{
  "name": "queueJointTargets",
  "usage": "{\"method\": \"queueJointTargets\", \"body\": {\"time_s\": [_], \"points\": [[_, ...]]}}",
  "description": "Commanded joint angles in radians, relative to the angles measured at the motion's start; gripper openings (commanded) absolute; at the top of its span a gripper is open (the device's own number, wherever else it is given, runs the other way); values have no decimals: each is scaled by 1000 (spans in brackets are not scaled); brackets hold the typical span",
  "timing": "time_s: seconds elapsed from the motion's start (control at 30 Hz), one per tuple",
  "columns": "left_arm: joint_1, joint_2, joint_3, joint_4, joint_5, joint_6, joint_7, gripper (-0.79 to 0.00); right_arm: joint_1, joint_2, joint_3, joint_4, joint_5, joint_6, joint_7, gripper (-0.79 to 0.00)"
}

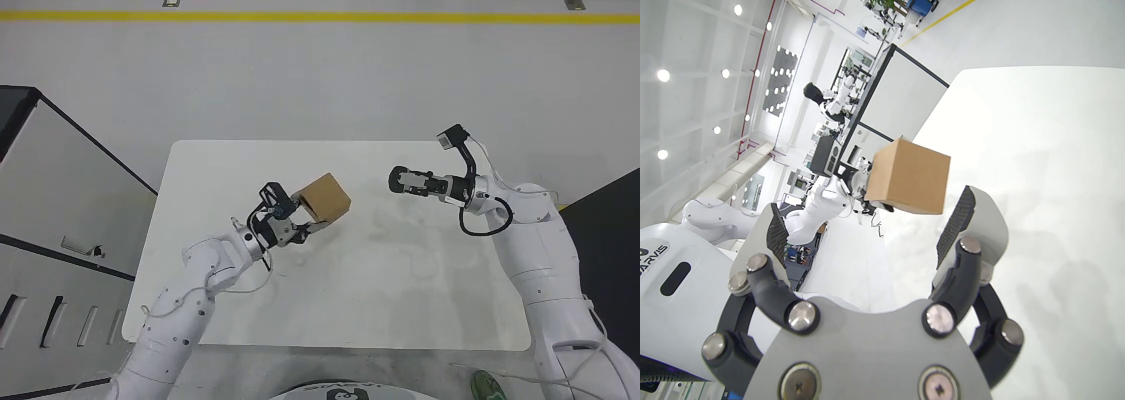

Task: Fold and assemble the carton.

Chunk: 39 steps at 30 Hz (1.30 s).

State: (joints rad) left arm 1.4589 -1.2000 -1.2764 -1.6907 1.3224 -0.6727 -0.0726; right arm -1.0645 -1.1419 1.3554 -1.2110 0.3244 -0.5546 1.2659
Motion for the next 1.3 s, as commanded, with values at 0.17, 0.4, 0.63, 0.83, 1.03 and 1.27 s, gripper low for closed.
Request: {"method": "queueJointTargets", "body": {"time_s": [0.17, 0.4, 0.63, 0.83, 1.03, 1.27], "points": [[36, 12, -45, -90, -67, -57, -68, -785, 0, 0, 0, 0, 0, 0, 0, 0], [37, 12, -44, -91, -73, -55, -66, -785, 0, 0, 0, 0, 0, 0, 0, 0], [30, 33, -84, -88, -804, -77, -426, -785, 0, 0, 0, 0, 0, 0, 0, 0], [4, 56, -88, -131, -1440, 95, -760, -785, 0, 0, 0, 0, 0, 0, 0, 0], [12, 63, -98, -127, -1633, 171, -833, -785, 0, 0, 0, 0, 0, 0, 0, 0], [20, 60, -85, -125, -1687, 196, -807, -785, 0, 0, 0, 0, 0, 0, 0, 0]]}}
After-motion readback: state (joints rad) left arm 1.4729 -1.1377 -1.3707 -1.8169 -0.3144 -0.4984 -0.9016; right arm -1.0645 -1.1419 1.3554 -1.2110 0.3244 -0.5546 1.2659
